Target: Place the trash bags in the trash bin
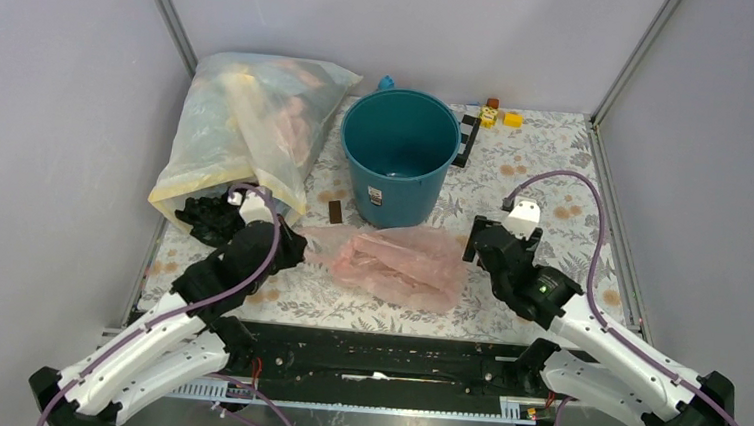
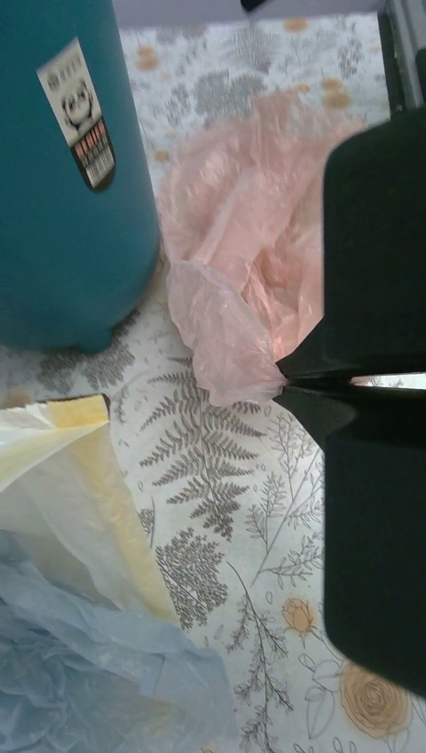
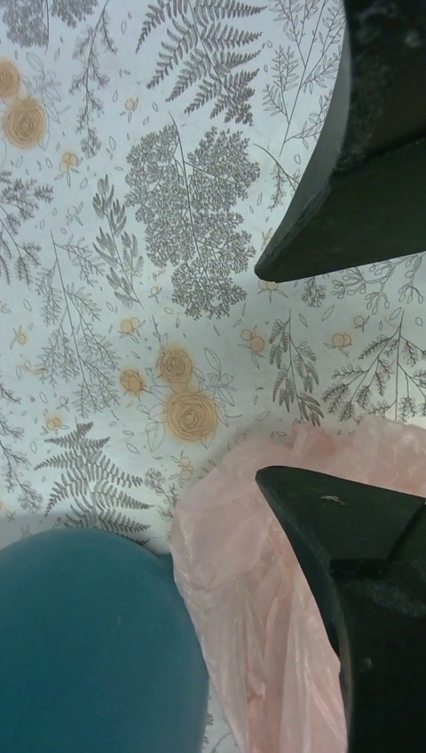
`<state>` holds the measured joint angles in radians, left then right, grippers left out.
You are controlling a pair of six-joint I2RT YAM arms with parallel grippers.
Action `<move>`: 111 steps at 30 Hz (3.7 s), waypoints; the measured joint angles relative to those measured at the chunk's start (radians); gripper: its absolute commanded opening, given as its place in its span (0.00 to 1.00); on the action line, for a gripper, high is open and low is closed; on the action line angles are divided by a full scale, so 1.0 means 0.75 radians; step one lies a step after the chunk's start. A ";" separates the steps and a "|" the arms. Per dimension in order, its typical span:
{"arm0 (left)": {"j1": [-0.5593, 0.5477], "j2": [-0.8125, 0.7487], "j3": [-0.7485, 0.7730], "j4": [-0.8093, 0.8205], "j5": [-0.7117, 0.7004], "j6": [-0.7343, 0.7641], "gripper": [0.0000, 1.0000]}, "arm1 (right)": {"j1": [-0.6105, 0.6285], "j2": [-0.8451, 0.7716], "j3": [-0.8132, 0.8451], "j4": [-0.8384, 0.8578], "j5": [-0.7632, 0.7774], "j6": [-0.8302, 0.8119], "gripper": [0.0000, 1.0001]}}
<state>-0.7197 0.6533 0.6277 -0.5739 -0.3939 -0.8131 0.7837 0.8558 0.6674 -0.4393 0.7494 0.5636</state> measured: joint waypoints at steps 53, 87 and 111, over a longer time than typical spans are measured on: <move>-0.004 0.028 -0.082 -0.074 -0.218 -0.202 0.00 | 0.009 -0.495 0.105 -0.305 -0.170 0.305 0.00; 0.003 0.122 0.122 -0.044 -0.133 -0.026 0.00 | 0.009 -0.111 0.140 0.106 -1.116 0.037 0.79; 0.241 0.357 -0.081 0.120 -0.233 -0.152 0.00 | 0.006 0.207 -0.098 0.039 -0.620 -0.041 0.70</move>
<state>-0.5392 0.9211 0.5667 -0.4843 -0.5686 -0.9272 0.7883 1.0111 0.5938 -0.4103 0.2844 0.5327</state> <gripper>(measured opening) 0.003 0.734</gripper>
